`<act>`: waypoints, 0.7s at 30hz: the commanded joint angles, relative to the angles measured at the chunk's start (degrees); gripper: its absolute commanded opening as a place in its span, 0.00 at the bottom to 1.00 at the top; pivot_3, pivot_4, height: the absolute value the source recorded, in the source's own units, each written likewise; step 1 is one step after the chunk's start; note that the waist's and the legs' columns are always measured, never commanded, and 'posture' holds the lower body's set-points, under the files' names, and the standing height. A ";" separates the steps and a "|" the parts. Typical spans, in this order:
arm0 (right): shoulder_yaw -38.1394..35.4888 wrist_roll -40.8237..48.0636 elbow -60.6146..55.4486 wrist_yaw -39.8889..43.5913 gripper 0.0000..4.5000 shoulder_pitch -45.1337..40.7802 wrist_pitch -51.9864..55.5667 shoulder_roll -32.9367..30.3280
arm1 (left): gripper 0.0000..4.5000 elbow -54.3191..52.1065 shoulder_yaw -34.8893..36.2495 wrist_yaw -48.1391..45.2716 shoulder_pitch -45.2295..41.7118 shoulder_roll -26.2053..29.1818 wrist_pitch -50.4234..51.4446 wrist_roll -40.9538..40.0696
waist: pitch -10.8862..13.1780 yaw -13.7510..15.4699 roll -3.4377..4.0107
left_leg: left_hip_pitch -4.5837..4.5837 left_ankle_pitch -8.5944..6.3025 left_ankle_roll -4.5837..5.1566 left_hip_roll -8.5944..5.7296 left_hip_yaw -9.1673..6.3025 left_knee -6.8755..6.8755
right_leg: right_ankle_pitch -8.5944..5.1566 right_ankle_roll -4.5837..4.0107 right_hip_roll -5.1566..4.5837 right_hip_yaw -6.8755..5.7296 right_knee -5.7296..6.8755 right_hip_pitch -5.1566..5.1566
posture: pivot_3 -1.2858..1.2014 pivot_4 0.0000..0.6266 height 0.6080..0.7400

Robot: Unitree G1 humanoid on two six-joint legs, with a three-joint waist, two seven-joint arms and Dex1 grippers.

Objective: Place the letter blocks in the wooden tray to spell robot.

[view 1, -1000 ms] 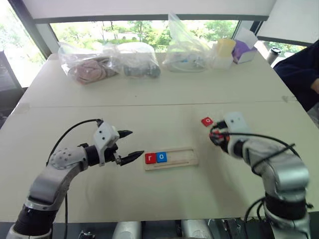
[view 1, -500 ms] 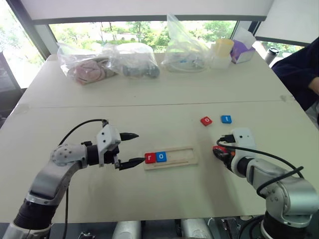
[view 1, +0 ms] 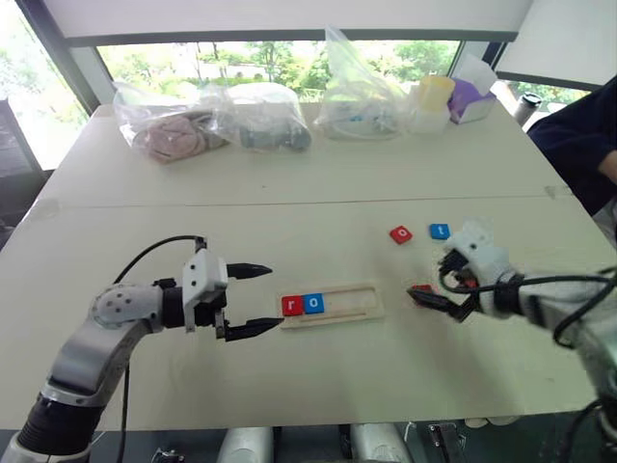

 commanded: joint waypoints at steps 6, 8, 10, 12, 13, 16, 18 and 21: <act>8.42 -5.52 22.51 24.19 0.99 -0.47 -33.90 -3.87 | 1.00 -3.01 1.47 -0.35 0.53 1.29 -0.02 -1.40 | 0.04 0.28 0.05 | -0.04 -0.02 0.04 0.02 -0.05 -0.03 | 0.07 0.27 -0.02 0.02 0.08 -0.05 | 0.52 0.24 1.00; 9.38 -6.36 24.90 26.38 0.99 -0.40 -37.33 -3.79 | 1.00 -3.68 2.03 -0.05 1.20 1.54 0.45 -1.67 | 0.04 0.31 0.03 | -0.05 -0.02 0.04 0.02 -0.18 0.02 | 0.08 0.26 -0.08 0.03 0.12 -0.07 | 0.52 0.24 1.00; 9.80 -7.27 27.30 27.44 0.99 -0.76 -40.21 -3.22 | 1.00 -4.13 2.25 0.38 1.83 1.72 0.34 -1.63 | 0.04 0.32 0.05 | 0.00 -0.02 0.03 0.01 -0.18 0.06 | -0.01 0.08 -0.13 0.05 0.10 0.00 | 0.52 0.24 1.00; 10.63 -8.97 29.29 27.99 0.99 -0.88 -43.33 -3.02 | 1.00 -4.44 2.31 0.74 2.23 1.89 0.23 -1.58 | 0.04 0.32 0.05 | 0.01 -0.02 0.03 0.01 -0.18 0.07 | -0.01 0.08 -0.13 0.06 0.11 0.00 | 0.52 0.24 1.00; 11.07 -9.88 30.16 28.17 0.99 -0.76 -45.01 -3.04 | 1.00 -4.56 2.30 0.90 2.29 1.92 0.25 -1.56 | 0.04 0.34 0.05 | 0.01 -0.02 0.03 0.01 -0.18 0.07 | -0.01 0.08 -0.13 0.06 0.11 0.00 | 0.52 0.24 1.00; 11.57 -11.04 32.53 28.16 0.99 -1.00 -47.70 -2.12 | 1.00 -4.58 2.10 1.55 1.90 1.89 0.19 -1.25 | 0.04 0.35 0.05 | 0.01 -0.02 0.03 0.01 -0.18 0.07 | -0.01 0.09 -0.13 0.06 0.11 0.00 | 0.52 0.24 1.00; 11.70 -11.30 33.39 27.85 0.99 -1.74 -48.06 -1.17 | 1.00 -4.34 1.94 1.73 1.48 1.90 0.17 -1.12 | 0.04 0.35 0.05 | 0.03 -0.02 0.03 0.01 -0.19 0.09 | 0.00 0.08 -0.13 0.05 0.12 0.03 | 0.52 0.24 1.00; 11.83 -12.15 34.72 27.27 0.99 -2.81 -48.83 0.39 | 1.00 -4.20 1.56 2.09 1.03 1.74 0.03 -0.77 | 0.04 0.20 0.05 | 0.15 -0.02 0.03 0.01 -0.20 0.11 | 0.00 0.06 -0.12 0.06 0.12 0.14 | 0.52 0.24 1.00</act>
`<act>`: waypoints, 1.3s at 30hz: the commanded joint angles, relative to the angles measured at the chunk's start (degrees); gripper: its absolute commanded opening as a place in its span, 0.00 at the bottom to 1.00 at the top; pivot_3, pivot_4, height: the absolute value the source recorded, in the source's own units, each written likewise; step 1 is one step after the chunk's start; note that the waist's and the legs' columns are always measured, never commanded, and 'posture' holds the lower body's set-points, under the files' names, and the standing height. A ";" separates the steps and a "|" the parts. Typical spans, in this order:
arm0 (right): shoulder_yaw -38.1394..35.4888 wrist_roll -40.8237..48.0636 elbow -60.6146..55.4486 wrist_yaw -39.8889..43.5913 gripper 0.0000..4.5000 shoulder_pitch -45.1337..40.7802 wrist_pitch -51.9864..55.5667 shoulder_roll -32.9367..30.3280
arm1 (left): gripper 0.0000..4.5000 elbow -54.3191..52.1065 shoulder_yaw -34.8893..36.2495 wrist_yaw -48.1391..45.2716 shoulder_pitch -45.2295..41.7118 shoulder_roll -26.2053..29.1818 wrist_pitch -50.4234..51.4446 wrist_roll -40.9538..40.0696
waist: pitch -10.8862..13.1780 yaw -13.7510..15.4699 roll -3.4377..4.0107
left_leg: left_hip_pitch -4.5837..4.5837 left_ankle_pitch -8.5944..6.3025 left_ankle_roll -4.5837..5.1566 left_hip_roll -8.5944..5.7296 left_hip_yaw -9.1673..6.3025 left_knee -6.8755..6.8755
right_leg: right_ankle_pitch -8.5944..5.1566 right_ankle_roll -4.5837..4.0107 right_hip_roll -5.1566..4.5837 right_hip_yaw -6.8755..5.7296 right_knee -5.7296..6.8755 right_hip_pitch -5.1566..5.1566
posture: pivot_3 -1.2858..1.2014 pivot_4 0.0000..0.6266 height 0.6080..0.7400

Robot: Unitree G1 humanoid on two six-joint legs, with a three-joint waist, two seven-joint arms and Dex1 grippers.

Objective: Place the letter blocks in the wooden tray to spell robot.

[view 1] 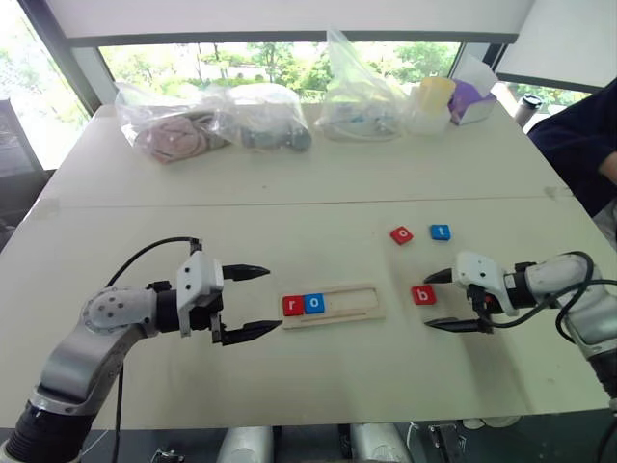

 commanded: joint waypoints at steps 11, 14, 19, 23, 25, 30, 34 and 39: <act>-0.03 -0.96 -3.57 -1.07 0.25 -3.55 -1.17 4.42 | 1.00 -1.00 0.85 1.49 -0.58 0.05 -1.62 0.65 | 0.01 -0.01 0.01 | 0.31 0.00 0.00 0.01 0.01 -0.07 | -0.01 -0.02 0.00 0.02 0.01 0.24 | 0.52 0.24 1.00; 0.28 -0.53 -7.85 -1.88 0.25 -5.89 0.42 5.88 | 1.00 -0.65 0.69 1.58 -0.94 -0.01 -1.75 0.72 | 0.02 -0.10 0.03 | 0.30 0.00 0.00 0.01 0.01 -0.09 | 0.00 -0.01 -0.01 0.03 0.01 0.23 | 0.52 0.24 1.00; 3.72 1.31 -16.22 -0.67 0.25 -10.34 6.69 8.82 | 1.00 -0.70 0.53 1.88 -0.81 -0.25 -2.09 0.88 | 0.01 0.04 0.03 | 0.30 0.00 -0.01 0.02 -0.04 -0.11 | 0.00 0.00 0.00 0.01 0.02 0.21 | 0.52 0.24 1.00; 8.12 -1.42 -17.16 -0.61 0.25 -11.71 7.13 10.55 | 1.00 -1.35 0.89 2.02 0.22 -0.14 -2.55 0.77 | 0.01 0.27 0.02 | 0.22 -0.01 -0.01 -0.02 -0.10 -0.11 | -0.01 -0.01 -0.06 -0.04 -0.03 0.22 | 0.52 0.24 1.00; 10.60 -3.88 -16.16 -0.49 0.25 -12.32 5.40 10.83 | 1.00 -1.63 1.33 1.93 1.16 0.01 -3.02 0.75 | 0.01 0.22 0.02 | 0.20 -0.01 -0.01 -0.05 -0.06 -0.10 | -0.01 -0.02 -0.12 -0.04 -0.04 0.20 | 0.52 0.24 1.00; 13.06 -5.11 -14.94 -0.39 0.25 -13.02 5.37 12.25 | 1.00 -2.11 1.47 2.31 2.43 0.12 -3.63 0.84 | 0.01 0.16 0.02 | 0.21 -0.01 -0.01 -0.04 -0.07 -0.09 | -0.01 -0.03 -0.10 -0.04 -0.02 0.19 | 0.52 0.24 1.00; 13.92 -5.36 -13.97 -0.70 0.25 -13.29 5.88 13.50 | 1.00 -2.68 1.47 2.81 3.46 0.09 -3.88 1.04 | 0.01 0.12 0.02 | 0.21 -0.01 -0.01 -0.02 -0.07 -0.10 | -0.01 -0.03 -0.09 -0.04 -0.02 0.18 | 0.52 0.24 1.00; 14.62 -5.66 -13.81 -1.09 0.25 -13.38 7.20 14.78 | 1.00 -2.99 1.52 3.53 4.17 0.02 -4.12 1.35 | 0.01 0.12 0.03 | 0.21 -0.01 -0.01 -0.02 -0.07 -0.11 | -0.01 -0.03 -0.09 -0.04 -0.02 0.18 | 0.52 0.24 1.00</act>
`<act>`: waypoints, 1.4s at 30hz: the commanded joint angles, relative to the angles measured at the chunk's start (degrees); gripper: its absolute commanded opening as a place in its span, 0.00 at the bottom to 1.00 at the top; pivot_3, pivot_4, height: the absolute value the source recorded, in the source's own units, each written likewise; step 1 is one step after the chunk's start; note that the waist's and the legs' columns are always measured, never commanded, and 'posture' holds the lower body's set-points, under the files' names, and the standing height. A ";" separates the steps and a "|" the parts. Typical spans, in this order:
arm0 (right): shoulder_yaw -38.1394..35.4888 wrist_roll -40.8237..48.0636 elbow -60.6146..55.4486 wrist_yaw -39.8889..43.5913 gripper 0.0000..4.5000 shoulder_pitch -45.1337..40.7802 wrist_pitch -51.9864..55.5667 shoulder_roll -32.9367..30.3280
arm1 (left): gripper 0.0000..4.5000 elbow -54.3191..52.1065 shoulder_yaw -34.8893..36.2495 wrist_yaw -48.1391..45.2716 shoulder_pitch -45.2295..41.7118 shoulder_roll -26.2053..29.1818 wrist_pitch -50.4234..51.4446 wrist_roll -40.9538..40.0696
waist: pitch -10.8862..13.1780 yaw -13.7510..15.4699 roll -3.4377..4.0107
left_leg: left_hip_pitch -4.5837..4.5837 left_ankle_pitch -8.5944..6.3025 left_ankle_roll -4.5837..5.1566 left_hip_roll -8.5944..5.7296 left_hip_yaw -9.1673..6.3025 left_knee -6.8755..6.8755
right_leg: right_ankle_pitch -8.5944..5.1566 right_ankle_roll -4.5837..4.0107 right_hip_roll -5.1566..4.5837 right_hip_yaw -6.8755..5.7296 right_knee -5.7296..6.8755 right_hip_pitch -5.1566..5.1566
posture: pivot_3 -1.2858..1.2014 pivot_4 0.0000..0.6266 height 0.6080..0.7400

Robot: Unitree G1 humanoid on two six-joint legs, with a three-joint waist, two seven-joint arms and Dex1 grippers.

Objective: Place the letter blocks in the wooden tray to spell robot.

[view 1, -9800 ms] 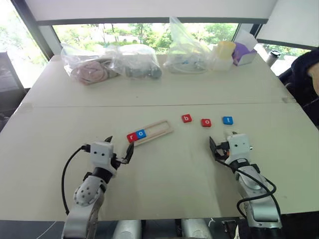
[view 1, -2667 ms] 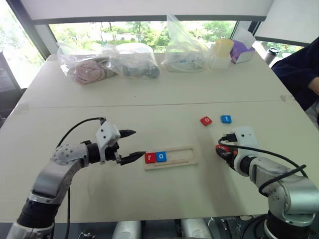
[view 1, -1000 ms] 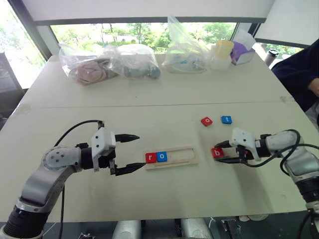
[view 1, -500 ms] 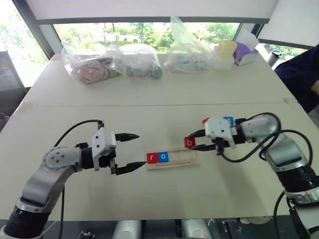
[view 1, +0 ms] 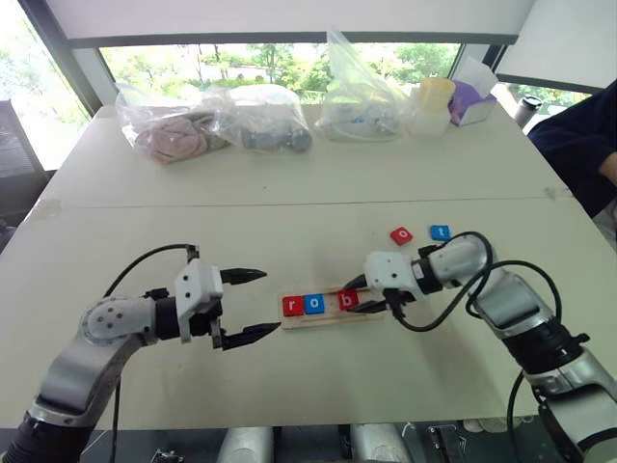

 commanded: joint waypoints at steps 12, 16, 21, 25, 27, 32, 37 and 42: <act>0.32 -0.94 -1.44 -3.00 0.25 0.10 2.40 2.82 | 1.00 -2.05 0.79 1.53 0.07 -0.37 -1.44 0.28 | 0.00 0.01 0.00 | -0.01 0.00 0.00 0.00 0.00 0.00 | 0.00 -0.01 0.00 0.00 0.00 -0.01 | 0.52 0.24 1.00; 0.32 -0.80 -1.96 -3.11 0.25 0.42 2.88 2.74 | 1.00 -1.92 0.61 1.70 -0.27 -0.55 -1.39 0.37 | 0.00 0.05 0.00 | -0.01 0.00 0.00 0.00 0.00 0.00 | 0.00 0.00 0.00 0.00 0.00 0.00 | 0.52 0.24 1.00; 0.42 -0.68 -2.34 -3.21 0.57 0.55 3.45 2.93 | 1.00 -1.87 0.42 1.93 -0.58 -0.87 -1.34 0.55 | 0.00 0.01 0.00 | 0.00 0.00 0.00 0.00 0.00 0.00 | 0.00 0.00 0.00 0.00 0.00 0.00 | 0.52 0.24 1.00; 0.44 -0.67 -2.21 -3.18 0.99 0.47 3.45 2.98 | 1.00 -1.94 0.24 2.15 -0.71 -1.03 -1.26 0.66 | 0.00 0.00 0.00 | 0.00 0.00 0.00 0.00 0.00 0.00 | 0.00 0.00 0.00 0.00 0.00 0.00 | 0.52 0.24 1.00; 0.44 -0.54 -2.27 -3.18 0.99 0.30 3.69 3.13 | 1.00 -1.96 0.18 2.29 -0.79 -1.13 -1.19 0.67 | 0.00 0.00 0.00 | 0.00 0.00 0.00 0.00 0.00 0.00 | 0.00 0.00 0.00 -0.01 0.00 0.00 | 0.52 0.24 1.00; -0.45 -0.50 -2.23 -3.95 0.99 -0.38 3.75 3.40 | 1.00 -2.03 -0.03 2.60 -0.93 -1.22 -1.15 0.70 | 0.00 -0.01 0.00 | -0.01 0.00 0.00 0.00 0.00 0.00 | 0.00 0.00 0.00 -0.01 0.00 0.00 | 0.52 0.24 1.00; -4.35 0.89 -1.52 -4.95 0.99 -2.95 5.13 2.25 | 1.00 -2.31 -0.05 2.92 -0.89 -1.22 -1.00 0.65 | 0.00 0.00 0.00 | -0.01 0.00 0.00 0.00 0.00 0.01 | 0.00 0.00 0.00 -0.01 0.00 0.00 | 0.52 0.24 1.00; -10.77 -1.50 6.92 -17.26 0.99 -6.77 6.57 4.91 | 1.00 -2.29 -0.31 3.19 -1.28 -1.43 -0.81 0.61 | 0.00 -0.02 0.00 | 0.00 0.00 0.00 0.00 0.00 0.00 | 0.00 0.00 0.00 -0.01 -0.01 0.00 | 0.52 0.24 1.00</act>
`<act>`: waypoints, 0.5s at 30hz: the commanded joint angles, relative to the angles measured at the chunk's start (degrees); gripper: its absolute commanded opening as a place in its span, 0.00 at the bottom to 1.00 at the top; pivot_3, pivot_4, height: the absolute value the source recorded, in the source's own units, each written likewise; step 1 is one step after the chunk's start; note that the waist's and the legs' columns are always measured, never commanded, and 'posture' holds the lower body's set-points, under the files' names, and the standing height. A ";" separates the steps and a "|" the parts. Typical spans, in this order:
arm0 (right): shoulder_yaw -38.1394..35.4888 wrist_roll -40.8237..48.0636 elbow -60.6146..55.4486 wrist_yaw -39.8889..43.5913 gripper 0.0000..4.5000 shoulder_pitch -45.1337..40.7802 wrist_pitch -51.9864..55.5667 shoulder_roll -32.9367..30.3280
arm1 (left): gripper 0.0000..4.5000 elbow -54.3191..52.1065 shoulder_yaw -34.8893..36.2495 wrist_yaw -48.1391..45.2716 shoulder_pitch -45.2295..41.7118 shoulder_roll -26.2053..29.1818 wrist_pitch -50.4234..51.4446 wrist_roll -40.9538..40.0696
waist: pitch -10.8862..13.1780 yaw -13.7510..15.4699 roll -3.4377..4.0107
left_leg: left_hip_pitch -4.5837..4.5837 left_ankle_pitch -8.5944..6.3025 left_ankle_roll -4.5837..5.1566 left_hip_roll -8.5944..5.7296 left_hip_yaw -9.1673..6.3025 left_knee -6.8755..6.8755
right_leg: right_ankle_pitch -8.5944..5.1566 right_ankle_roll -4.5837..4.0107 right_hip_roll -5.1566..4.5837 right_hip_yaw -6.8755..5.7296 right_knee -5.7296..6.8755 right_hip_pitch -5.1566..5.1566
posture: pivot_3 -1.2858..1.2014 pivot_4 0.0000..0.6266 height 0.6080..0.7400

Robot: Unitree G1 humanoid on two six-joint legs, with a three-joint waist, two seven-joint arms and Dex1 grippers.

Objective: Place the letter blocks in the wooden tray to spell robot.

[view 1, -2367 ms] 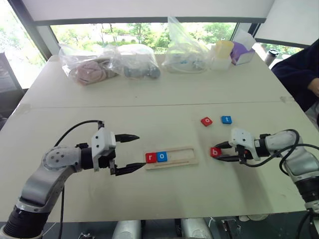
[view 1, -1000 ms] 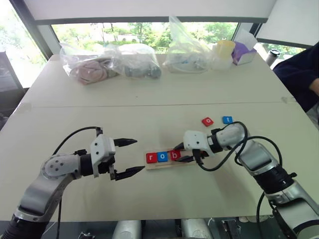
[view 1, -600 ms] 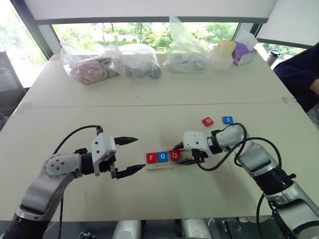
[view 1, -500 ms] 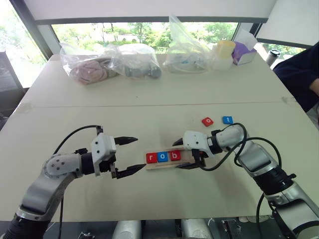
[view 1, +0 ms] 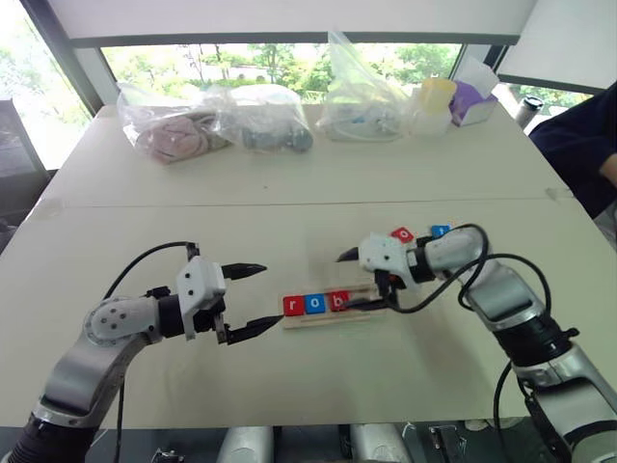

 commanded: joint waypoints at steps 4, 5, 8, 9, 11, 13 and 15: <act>-9.68 -4.73 11.98 -21.67 0.99 -5.04 7.63 3.54 | 1.00 -1.76 -0.29 0.63 -1.33 -0.68 -0.50 0.10 | 0.00 0.17 0.00 | -0.02 0.02 -0.03 -0.01 0.02 0.01 | 0.02 -0.06 -0.01 0.02 0.01 -0.03 | 0.52 0.24 1.00; -10.09 -4.84 12.25 -22.87 0.99 -4.81 8.80 3.70 | 1.00 -1.72 -0.36 0.60 -1.42 -0.72 -0.48 0.09 | 0.00 0.20 0.00 | -0.06 0.02 -0.03 -0.01 -0.02 0.00 | 0.02 -0.06 -0.02 0.00 0.00 -0.04 | 0.52 0.24 1.00; -10.87 -4.98 12.53 -26.07 0.99 -4.51 12.15 4.36 | 1.00 -1.54 -0.49 0.44 -1.67 -0.75 -0.53 0.12 | -0.01 -0.06 0.00 | -0.32 0.02 -0.03 -0.02 -0.01 -0.04 | 0.04 -0.04 -0.03 0.01 0.02 -0.30 | 0.52 0.24 1.00; -11.21 -4.97 12.77 -27.23 0.99 -4.44 13.46 4.72 | 1.00 -1.38 -0.59 0.35 -1.92 -0.76 -0.53 0.15 | -0.01 -0.19 0.00 | -0.38 0.02 -0.03 -0.02 0.00 -0.04 | 0.09 0.05 -0.03 0.01 0.04 -0.39 | 0.52 0.24 1.00; -11.82 -4.69 13.00 -28.86 0.99 -4.34 16.33 5.41 | 1.00 -0.95 -0.76 0.15 -2.53 -0.77 -0.54 0.24 | 0.00 -0.23 0.01 | -0.46 0.02 -0.03 -0.02 0.03 -0.04 | 0.14 0.11 -0.01 0.04 0.10 -0.53 | 0.52 0.24 1.00; -12.15 -4.00 12.85 -29.35 0.99 -4.09 18.69 5.85 | 1.00 -0.61 -0.88 0.00 -3.03 -0.80 -0.53 0.31 | -0.01 -0.19 0.02 | -0.46 0.02 -0.03 -0.01 0.03 -0.04 | 0.14 0.10 0.03 0.04 0.12 -0.53 | 0.52 0.24 1.00; -12.60 -3.27 12.55 -29.93 0.99 -3.78 20.76 6.37 | 1.00 -0.33 -0.92 -0.12 -3.39 -0.80 -0.52 0.33 | -0.01 -0.19 0.02 | -0.46 0.02 -0.03 -0.01 0.03 -0.03 | 0.15 0.10 0.04 0.03 0.12 -0.53 | 0.52 0.24 1.00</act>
